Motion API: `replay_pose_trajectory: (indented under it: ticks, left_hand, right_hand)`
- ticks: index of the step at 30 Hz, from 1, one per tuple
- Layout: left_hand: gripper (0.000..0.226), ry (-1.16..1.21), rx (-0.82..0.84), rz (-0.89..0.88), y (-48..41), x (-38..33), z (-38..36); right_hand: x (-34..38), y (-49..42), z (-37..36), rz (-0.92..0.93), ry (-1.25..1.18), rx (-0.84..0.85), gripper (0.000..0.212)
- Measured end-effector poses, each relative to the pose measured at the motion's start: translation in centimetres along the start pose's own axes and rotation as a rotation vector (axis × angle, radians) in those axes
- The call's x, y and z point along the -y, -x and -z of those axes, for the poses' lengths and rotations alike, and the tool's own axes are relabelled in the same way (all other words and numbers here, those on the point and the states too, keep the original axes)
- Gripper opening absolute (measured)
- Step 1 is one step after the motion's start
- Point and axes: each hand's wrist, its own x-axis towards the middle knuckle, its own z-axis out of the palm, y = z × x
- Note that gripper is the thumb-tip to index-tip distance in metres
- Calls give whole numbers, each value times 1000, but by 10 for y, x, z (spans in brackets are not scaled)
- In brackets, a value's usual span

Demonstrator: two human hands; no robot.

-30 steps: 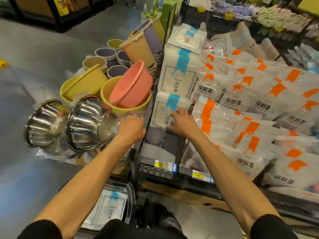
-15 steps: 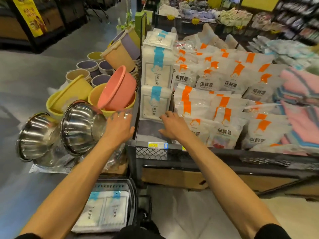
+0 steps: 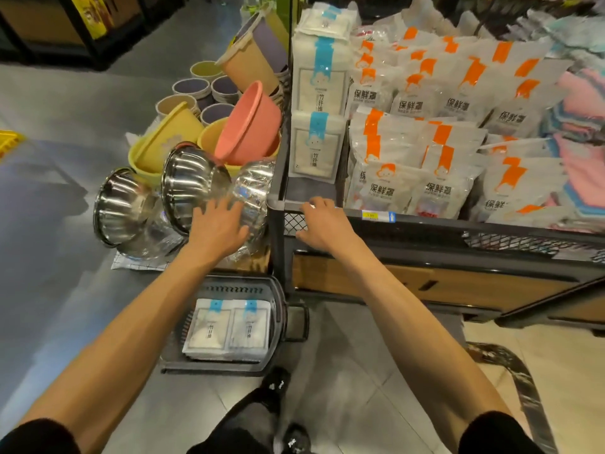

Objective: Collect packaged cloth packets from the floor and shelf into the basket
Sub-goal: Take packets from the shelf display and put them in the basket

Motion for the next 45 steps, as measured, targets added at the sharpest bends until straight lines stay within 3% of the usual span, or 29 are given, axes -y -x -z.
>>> replay_pose_trajectory:
  ticks: [10, 18, 26, 33, 45]
  left_hand:
    - [47, 23, 16, -14, 44, 78, -18]
    - [52, 37, 90, -59, 57, 160, -40]
    - [45, 127, 150, -29, 57, 219, -104]
    - [44, 139, 169, 43, 39, 249, -223]
    - [54, 201, 272, 142, -15, 271, -513]
  right_hand:
    - [83, 9, -22, -14, 2, 44, 58]
    - [162, -6, -56, -100, 7, 108, 60]
    - [201, -29, -118, -175, -78, 181, 60]
    - [199, -79, -236, -189, -94, 240, 59]
    - [146, -160, -518, -227, -99, 283, 57]
